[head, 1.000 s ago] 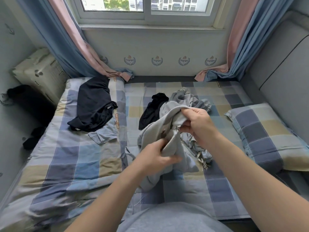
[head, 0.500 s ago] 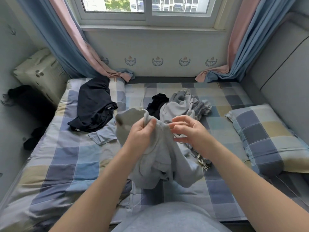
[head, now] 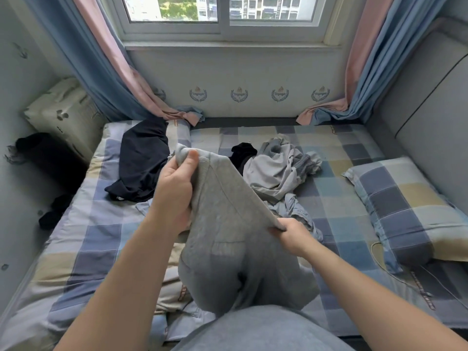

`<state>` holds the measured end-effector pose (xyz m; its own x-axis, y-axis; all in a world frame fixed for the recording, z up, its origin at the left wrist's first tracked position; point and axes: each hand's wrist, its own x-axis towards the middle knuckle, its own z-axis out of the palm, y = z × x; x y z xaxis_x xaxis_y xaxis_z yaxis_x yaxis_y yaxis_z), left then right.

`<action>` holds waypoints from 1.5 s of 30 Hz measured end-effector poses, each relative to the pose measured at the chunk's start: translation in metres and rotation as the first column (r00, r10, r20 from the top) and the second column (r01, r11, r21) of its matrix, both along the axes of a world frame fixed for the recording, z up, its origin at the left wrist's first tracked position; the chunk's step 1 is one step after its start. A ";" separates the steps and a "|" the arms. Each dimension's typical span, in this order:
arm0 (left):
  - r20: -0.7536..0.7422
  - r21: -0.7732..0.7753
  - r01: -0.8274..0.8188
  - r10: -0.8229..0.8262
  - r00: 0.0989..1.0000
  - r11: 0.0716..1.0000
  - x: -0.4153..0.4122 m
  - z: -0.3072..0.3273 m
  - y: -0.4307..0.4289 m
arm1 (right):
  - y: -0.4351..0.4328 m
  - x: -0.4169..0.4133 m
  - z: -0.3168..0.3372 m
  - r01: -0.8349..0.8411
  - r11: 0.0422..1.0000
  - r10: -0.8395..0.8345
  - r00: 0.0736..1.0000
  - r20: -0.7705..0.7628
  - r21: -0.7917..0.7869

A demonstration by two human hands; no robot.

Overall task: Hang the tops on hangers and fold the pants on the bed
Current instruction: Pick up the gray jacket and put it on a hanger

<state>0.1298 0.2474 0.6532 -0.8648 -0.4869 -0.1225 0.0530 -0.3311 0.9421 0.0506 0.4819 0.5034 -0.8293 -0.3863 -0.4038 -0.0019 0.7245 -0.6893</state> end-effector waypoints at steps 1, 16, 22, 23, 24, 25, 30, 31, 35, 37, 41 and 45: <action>0.019 -0.007 -0.035 0.035 0.999 0.999 0.001 -0.002 -0.006 | 0.005 -0.002 0.000 0.021 0.998 -0.018 0.999 0.043 -0.066; 0.562 -0.421 0.595 -0.318 0.764 0.685 0.010 -0.054 0.001 | -0.030 0.006 0.105 0.275 0.713 -0.086 0.947 0.310 -0.645; 0.405 -0.626 0.425 -0.193 0.894 0.654 0.018 -0.062 0.037 | -0.028 0.002 0.122 0.320 0.630 -0.101 0.937 0.333 -0.708; 0.374 -0.641 0.403 -0.193 0.907 0.653 0.019 -0.062 0.041 | -0.028 0.001 0.123 0.318 0.619 -0.096 0.938 0.333 -0.718; 0.371 -0.634 0.423 -0.225 0.901 0.648 0.020 -0.062 0.047 | -0.028 0.001 0.124 0.318 0.608 -0.092 0.938 0.333 -0.728; 0.391 -0.601 0.471 -0.277 0.878 0.646 0.022 -0.063 0.052 | -0.028 0.000 0.126 0.322 0.594 -0.089 0.937 0.338 -0.737; 0.445 -0.549 0.516 -0.293 0.846 0.658 0.019 -0.078 0.076 | -0.036 0.000 0.135 0.432 0.500 -0.119 0.893 0.434 -0.751; 0.408 -0.596 0.452 -0.235 0.882 0.664 0.016 -0.081 0.077 | -0.038 0.000 0.136 0.458 0.473 -0.122 0.880 0.459 -0.753; 0.283 -0.595 0.332 -0.196 0.939 0.732 0.003 -0.088 0.065 | -0.043 0.000 0.135 0.476 0.389 -0.042 0.864 0.501 -0.789; 0.254 -0.514 0.284 -0.172 0.952 0.810 -0.001 -0.089 0.058 | -0.038 -0.002 0.129 0.398 0.428 -0.001 0.898 0.440 -0.811; 0.260 -0.281 0.131 -0.056 0.964 0.951 -0.007 -0.085 0.037 | -0.013 0.004 0.102 0.044 0.800 0.060 0.987 0.152 -0.599; 0.231 -0.127 0.068 -0.037 0.972 0.990 -0.010 -0.082 0.023 | 0.004 0.030 0.060 -0.059 0.946 0.156 0.944 0.290 -0.319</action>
